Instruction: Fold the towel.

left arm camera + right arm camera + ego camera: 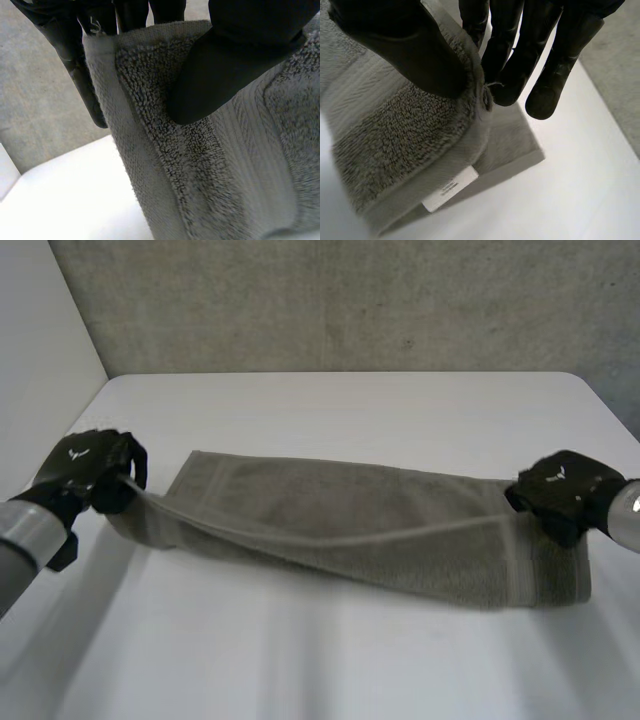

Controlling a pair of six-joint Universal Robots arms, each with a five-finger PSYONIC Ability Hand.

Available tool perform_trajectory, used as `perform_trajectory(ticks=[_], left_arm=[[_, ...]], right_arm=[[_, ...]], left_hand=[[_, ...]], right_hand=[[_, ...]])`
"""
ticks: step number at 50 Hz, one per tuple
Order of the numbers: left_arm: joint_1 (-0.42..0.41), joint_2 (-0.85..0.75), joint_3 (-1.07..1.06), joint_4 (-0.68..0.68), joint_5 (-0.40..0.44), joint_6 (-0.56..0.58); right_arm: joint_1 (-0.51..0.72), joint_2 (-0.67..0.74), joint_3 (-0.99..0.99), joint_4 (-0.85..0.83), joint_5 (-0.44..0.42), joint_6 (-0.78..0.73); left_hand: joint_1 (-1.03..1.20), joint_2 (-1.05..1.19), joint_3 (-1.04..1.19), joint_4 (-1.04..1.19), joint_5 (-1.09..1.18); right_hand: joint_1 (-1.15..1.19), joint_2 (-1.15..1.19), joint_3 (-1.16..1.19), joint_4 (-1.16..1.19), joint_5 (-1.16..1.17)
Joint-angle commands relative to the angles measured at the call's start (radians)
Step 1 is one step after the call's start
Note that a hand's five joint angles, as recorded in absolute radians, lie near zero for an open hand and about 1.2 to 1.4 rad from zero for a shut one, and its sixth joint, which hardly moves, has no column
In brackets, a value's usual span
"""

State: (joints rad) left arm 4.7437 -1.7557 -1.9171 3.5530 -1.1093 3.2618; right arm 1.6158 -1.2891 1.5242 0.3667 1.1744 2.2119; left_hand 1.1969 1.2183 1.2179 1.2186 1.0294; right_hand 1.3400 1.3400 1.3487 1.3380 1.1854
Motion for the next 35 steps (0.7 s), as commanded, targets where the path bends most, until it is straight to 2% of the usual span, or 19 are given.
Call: perform_trajectory(ticks=[1, 9, 11, 16, 23, 24, 25, 26, 27, 28, 35], left_arm=[[-0.106, -0.210, 0.197, 0.041, -0.125, 0.001], [-0.160, -0.353, 0.343, 0.083, -0.176, 0.001], [-0.171, -0.419, 0.430, 0.087, -0.225, 0.003], [-0.185, -0.505, 0.556, 0.087, -0.282, 0.004], [-0.195, -0.602, 0.682, 0.086, -0.277, 0.006], [-0.195, -0.602, 0.682, 0.086, -0.277, 0.006], [-0.205, -0.613, 0.688, 0.086, -0.273, 0.006], [-0.215, -0.619, 0.688, 0.087, -0.273, 0.006], [-0.215, -0.619, 0.688, 0.087, -0.273, 0.006], [-0.227, -0.622, 0.684, 0.089, -0.274, 0.007], [-0.246, -0.617, 0.672, 0.121, -0.277, 0.010]], right_arm=[[0.082, 0.095, -0.088, -0.165, 0.100, 0.141], [0.108, 0.181, -0.119, -0.349, 0.136, 0.175], [0.108, 0.197, -0.128, -0.377, 0.148, 0.175], [0.111, 0.235, -0.159, -0.456, 0.197, 0.177], [0.114, 0.304, -0.216, -0.509, 0.240, 0.192], [0.118, 0.330, -0.232, -0.509, 0.252, 0.192], [0.121, 0.349, -0.242, -0.508, 0.272, 0.186], [0.125, 0.358, -0.245, -0.508, 0.290, 0.184], [0.125, 0.358, -0.245, -0.508, 0.291, 0.184], [0.131, 0.361, -0.246, -0.509, 0.306, 0.186], [0.150, 0.306, -0.219, -0.512, 0.315, 0.200]], left_hand=[[0.199, 0.178, 0.178, 0.178, 0.192], [0.199, 0.178, 0.178, 0.178, 0.192], [0.199, 0.178, 0.178, 0.178, 0.192], [0.199, 0.178, 0.178, 0.178, 0.192], [0.199, 0.178, 0.178, 0.178, 0.192], [0.199, 0.178, 0.178, 0.178, 0.192], [-0.007, -0.028, -0.028, -0.028, -0.014], [-0.756, -0.777, -0.777, -0.777, -0.763], [-0.763, -0.785, -0.784, -0.785, -0.770], [-1.004, -1.026, -1.025, -1.026, -1.011], [-1.022, -1.044, -1.043, -1.044, -1.029]], right_hand=[[0.056, 0.056, 0.048, 0.058, 0.036], [0.056, 0.056, 0.048, 0.058, 0.036], [0.056, 0.056, 0.048, 0.058, 0.036], [0.056, 0.056, 0.048, 0.058, 0.036], [0.056, 0.056, 0.048, 0.058, 0.036], [-0.335, -0.335, -0.344, -0.333, -0.355], [-1.166, -1.165, -1.174, -1.163, -1.185], [-1.166, -1.165, -1.174, -1.163, -1.185], [-1.166, -1.165, -1.174, -1.163, -1.185], [-1.166, -1.165, -1.174, -1.163, -1.185], [-1.166, -1.165, -1.174, -1.163, -1.185]])
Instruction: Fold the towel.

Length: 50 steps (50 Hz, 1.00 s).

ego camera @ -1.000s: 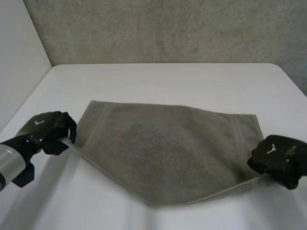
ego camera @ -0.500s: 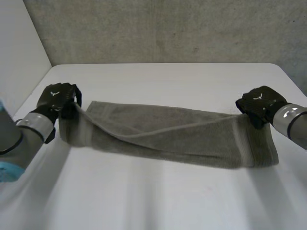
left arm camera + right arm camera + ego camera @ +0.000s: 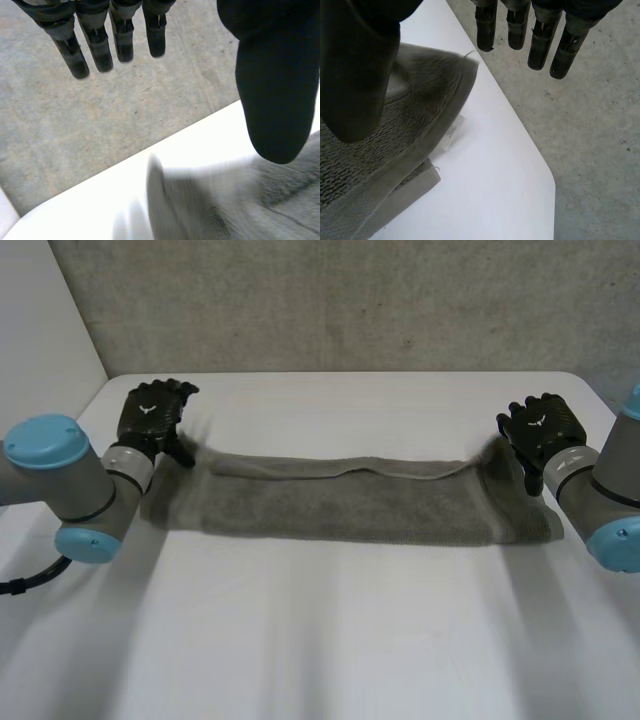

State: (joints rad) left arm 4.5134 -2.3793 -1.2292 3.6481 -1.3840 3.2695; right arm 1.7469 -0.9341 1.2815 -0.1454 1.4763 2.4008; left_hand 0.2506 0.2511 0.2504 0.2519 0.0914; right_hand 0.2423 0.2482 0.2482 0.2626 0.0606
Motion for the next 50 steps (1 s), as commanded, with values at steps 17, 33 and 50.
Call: perform_trajectory(ticks=[17, 33, 50], left_arm=[[0.007, 0.377, -0.389, 0.030, -0.018, -0.010], [-0.008, 0.456, -0.607, 0.141, -0.038, -0.025], [0.009, 0.442, -0.608, 0.178, -0.046, -0.021]], right_arm=[[0.008, -0.296, 0.289, 0.092, 0.006, 0.001], [-0.052, -0.155, 0.380, -0.046, -0.096, 0.037], [-0.181, -0.221, 0.351, -0.059, -0.142, 0.297]], left_hand=[[-0.076, -0.077, -0.076, -0.077, -0.091], [-0.076, -0.077, -0.076, -0.077, -0.091], [-0.076, -0.077, -0.076, -0.077, -0.091]], right_hand=[[-0.068, -0.074, -0.074, -0.088, -0.061], [0.086, 0.080, 0.080, 0.066, 0.093], [0.116, 0.110, 0.110, 0.095, 0.123]])
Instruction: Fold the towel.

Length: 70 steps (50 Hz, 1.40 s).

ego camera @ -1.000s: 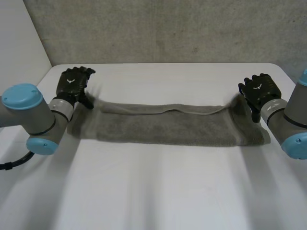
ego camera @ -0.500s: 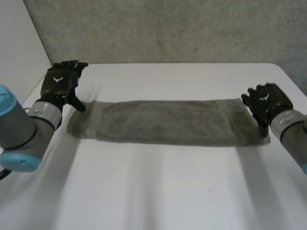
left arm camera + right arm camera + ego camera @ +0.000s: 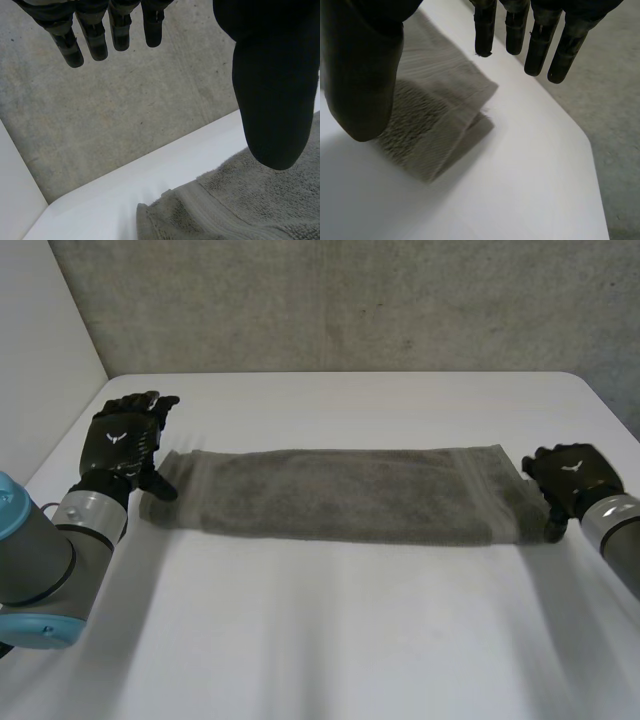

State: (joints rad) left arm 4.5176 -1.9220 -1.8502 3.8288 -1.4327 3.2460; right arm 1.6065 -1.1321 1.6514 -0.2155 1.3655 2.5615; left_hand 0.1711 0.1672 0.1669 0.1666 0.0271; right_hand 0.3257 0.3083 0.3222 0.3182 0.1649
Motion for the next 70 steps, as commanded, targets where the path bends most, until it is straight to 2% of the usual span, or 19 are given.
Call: perform_trajectory(ticks=[1, 5, 10, 17, 22, 31, 36, 38, 39, 40, 41, 43, 44, 45, 46, 59, 70], left_arm=[[0.005, -0.015, 0.012, -0.003, 0.003, 0.003], [0.005, -0.015, 0.011, -0.003, 0.003, 0.003], [0.006, -0.017, 0.011, -0.002, 0.005, 0.005], [0.005, -0.032, 0.012, 0.000, 0.008, 0.008], [0.006, -0.032, 0.012, 0.000, 0.008, 0.006], [0.008, -0.032, 0.014, 0.000, 0.008, 0.008], [0.006, -0.034, 0.014, 0.002, 0.008, 0.008], [0.008, -0.037, 0.012, 0.002, 0.008, 0.008], [0.008, -0.037, 0.012, 0.002, 0.008, 0.008], [0.008, -0.037, 0.012, 0.002, 0.008, 0.008], [0.008, -0.037, 0.012, 0.002, 0.008, 0.008], [0.008, -0.035, 0.011, 0.002, 0.008, 0.008], [0.008, -0.035, 0.011, 0.002, 0.008, 0.008], [0.008, -0.035, 0.011, 0.002, 0.008, 0.008], [0.008, -0.035, 0.009, 0.002, 0.008, 0.008], [0.006, -0.031, 0.002, 0.000, 0.009, 0.009], [0.006, -0.034, 0.000, 0.000, 0.009, 0.011]], right_arm=[[-0.048, -0.021, -0.033, 0.018, -0.054, 0.167], [-0.054, 0.000, -0.082, 0.092, -0.134, 0.212], [-0.053, 0.047, -0.154, 0.165, -0.141, 0.242], [-0.049, 0.112, -0.242, 0.177, -0.151, 0.324], [-0.039, 0.170, -0.275, 0.241, -0.145, 0.284], [-0.039, 0.187, -0.269, 0.254, -0.137, 0.175], [-0.039, 0.192, -0.262, 0.255, -0.137, 0.169], [-0.039, 0.189, -0.252, 0.262, -0.138, 0.168], [-0.039, 0.189, -0.252, 0.262, -0.138, 0.167], [-0.040, 0.186, -0.243, 0.265, -0.138, 0.166], [-0.040, 0.186, -0.243, 0.265, -0.138, 0.166], [-0.042, 0.167, -0.211, 0.275, -0.140, 0.164], [-0.042, 0.167, -0.211, 0.275, -0.140, 0.164], [-0.043, 0.151, -0.190, 0.277, -0.141, 0.160], [-0.045, 0.129, -0.168, 0.275, -0.141, 0.151], [-0.092, -0.023, 0.043, 0.274, -0.144, 0.010], [-0.155, -0.057, 0.113, 0.278, -0.140, -0.135]], left_hand=[[0.003, 0.007, 0.008, 0.008, -0.027], [0.003, 0.007, 0.008, 0.008, -0.027], [0.004, 0.008, 0.008, 0.009, -0.026], [0.007, 0.011, 0.011, 0.012, -0.023], [0.007, 0.011, 0.011, 0.012, -0.023], [0.007, 0.011, 0.011, 0.012, -0.023], [0.007, 0.011, 0.011, 0.012, -0.023], [0.007, 0.011, 0.011, 0.012, -0.023], [0.007, 0.011, 0.011, 0.012, -0.023], [0.007, 0.011, 0.011, 0.012, -0.023], [0.007, 0.011, 0.011, 0.012, -0.023], [0.007, 0.011, 0.011, 0.012, -0.023], [0.007, 0.011, 0.011, 0.012, -0.023], [0.007, 0.011, 0.011, 0.012, -0.023], [0.007, 0.011, 0.011, 0.012, -0.023], [0.007, 0.011, 0.011, 0.012, -0.023], [0.007, 0.011, 0.011, 0.012, -0.023]], right_hand=[[0.032, 0.050, 0.036, 0.040, 0.019], [0.064, 0.082, 0.068, 0.072, 0.051], [0.117, 0.135, 0.121, 0.125, 0.104], [0.126, 0.144, 0.130, 0.134, 0.113], [0.117, 0.135, 0.121, 0.125, 0.104], [0.117, 0.135, 0.121, 0.125, 0.104], [0.217, 0.235, 0.221, 0.225, 0.204], [0.398, 0.416, 0.402, 0.406, 0.384], [0.399, 0.417, 0.403, 0.407, 0.386], [0.553, 0.571, 0.557, 0.561, 0.540], [0.555, 0.572, 0.558, 0.562, 0.541], [0.911, 0.929, 0.915, 0.919, 0.898], [0.913, 0.930, 0.917, 0.921, 0.899], [1.044, 1.061, 1.047, 1.051, 1.030], [1.070, 1.088, 1.074, 1.078, 1.057], [1.071, 1.088, 1.074, 1.078, 1.057], [1.071, 1.088, 1.074, 1.078, 1.057]])
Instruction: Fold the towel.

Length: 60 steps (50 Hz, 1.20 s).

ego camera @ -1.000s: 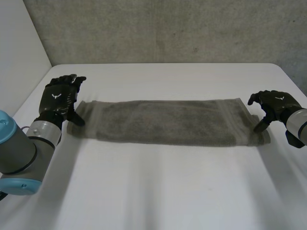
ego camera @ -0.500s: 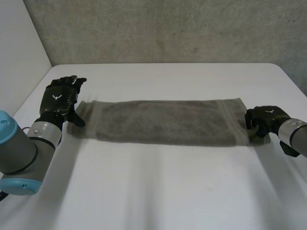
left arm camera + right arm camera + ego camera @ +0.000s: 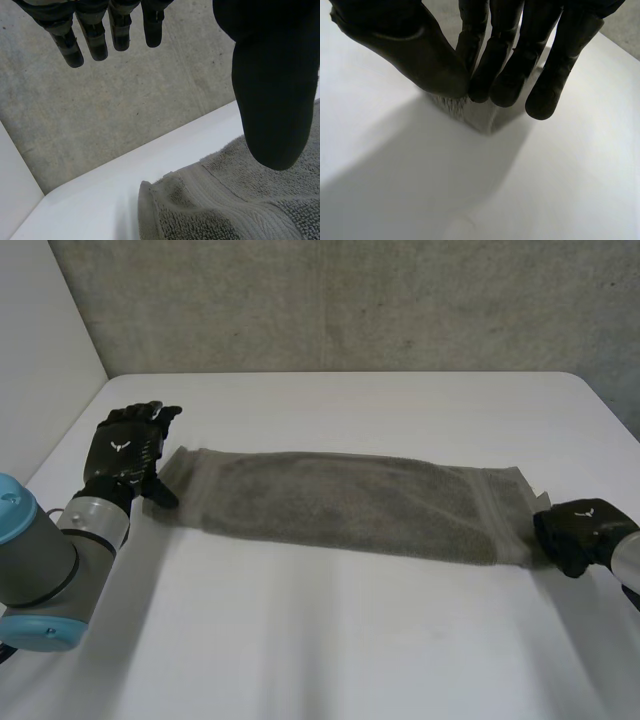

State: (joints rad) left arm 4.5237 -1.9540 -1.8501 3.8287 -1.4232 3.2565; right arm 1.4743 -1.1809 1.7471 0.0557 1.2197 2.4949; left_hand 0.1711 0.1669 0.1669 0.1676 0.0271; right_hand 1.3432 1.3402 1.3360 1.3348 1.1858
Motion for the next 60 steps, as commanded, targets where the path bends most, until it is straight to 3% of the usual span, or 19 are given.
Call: perform_trajectory(ticks=[1, 4, 5, 6, 7, 8, 24, 40, 60], left_arm=[[0.000, -0.002, 0.000, 0.000, 0.000, 0.000], [0.000, 0.000, 0.000, 0.000, 0.000, 0.000], [0.000, 0.001, 0.000, 0.000, 0.000, 0.000], [0.000, 0.001, 0.000, 0.000, 0.000, 0.000], [0.000, 0.001, 0.000, 0.000, 0.000, 0.000], [0.000, 0.001, 0.002, 0.000, 0.000, 0.000], [0.000, -0.003, 0.002, 0.002, 0.001, 0.000], [0.000, -0.003, 0.002, 0.002, 0.001, 0.000], [0.000, -0.005, 0.002, 0.002, 0.001, 0.000]], right_arm=[[-0.023, -0.008, 0.017, 0.007, 0.006, -0.068], [-0.026, -0.019, 0.023, 0.007, 0.006, -0.080], [-0.032, -0.029, 0.031, -0.002, 0.000, -0.071], [-0.032, -0.029, 0.031, -0.002, 0.000, -0.071], [-0.040, -0.043, 0.044, -0.017, -0.003, -0.068], [-0.048, -0.057, 0.052, -0.040, -0.002, -0.068], [-0.035, -0.022, 0.097, -0.247, -0.043, 0.039], [-0.023, -0.069, 0.167, -0.421, -0.034, 0.045], [0.003, -0.082, 0.184, -0.439, -0.040, 0.035]], left_hand=[[0.007, 0.011, 0.011, 0.011, -0.023], [0.007, 0.011, 0.011, 0.011, -0.023], [0.007, 0.011, 0.011, 0.011, -0.023], [0.007, 0.011, 0.011, 0.011, -0.023], [0.007, 0.011, 0.011, 0.011, -0.023], [0.007, 0.011, 0.011, 0.011, -0.023], [0.007, 0.011, 0.011, 0.011, -0.023], [0.004, 0.008, 0.008, 0.008, -0.026], [0.004, 0.008, 0.008, 0.008, -0.026]], right_hand=[[0.053, 0.056, 0.060, 0.061, 0.036], [0.001, 0.004, 0.008, 0.010, -0.016], [-0.394, -0.391, -0.387, -0.386, -0.411], [-0.398, -0.395, -0.391, -0.390, -0.415], [-0.607, -0.604, -0.600, -0.599, -0.624], [-0.650, -0.647, -0.643, -0.642, -0.667], [-0.865, -0.862, -0.858, -0.856, -0.882], [-0.835, -0.832, -0.828, -0.827, -0.853], [-0.894, -0.891, -0.887, -0.886, -0.911]])
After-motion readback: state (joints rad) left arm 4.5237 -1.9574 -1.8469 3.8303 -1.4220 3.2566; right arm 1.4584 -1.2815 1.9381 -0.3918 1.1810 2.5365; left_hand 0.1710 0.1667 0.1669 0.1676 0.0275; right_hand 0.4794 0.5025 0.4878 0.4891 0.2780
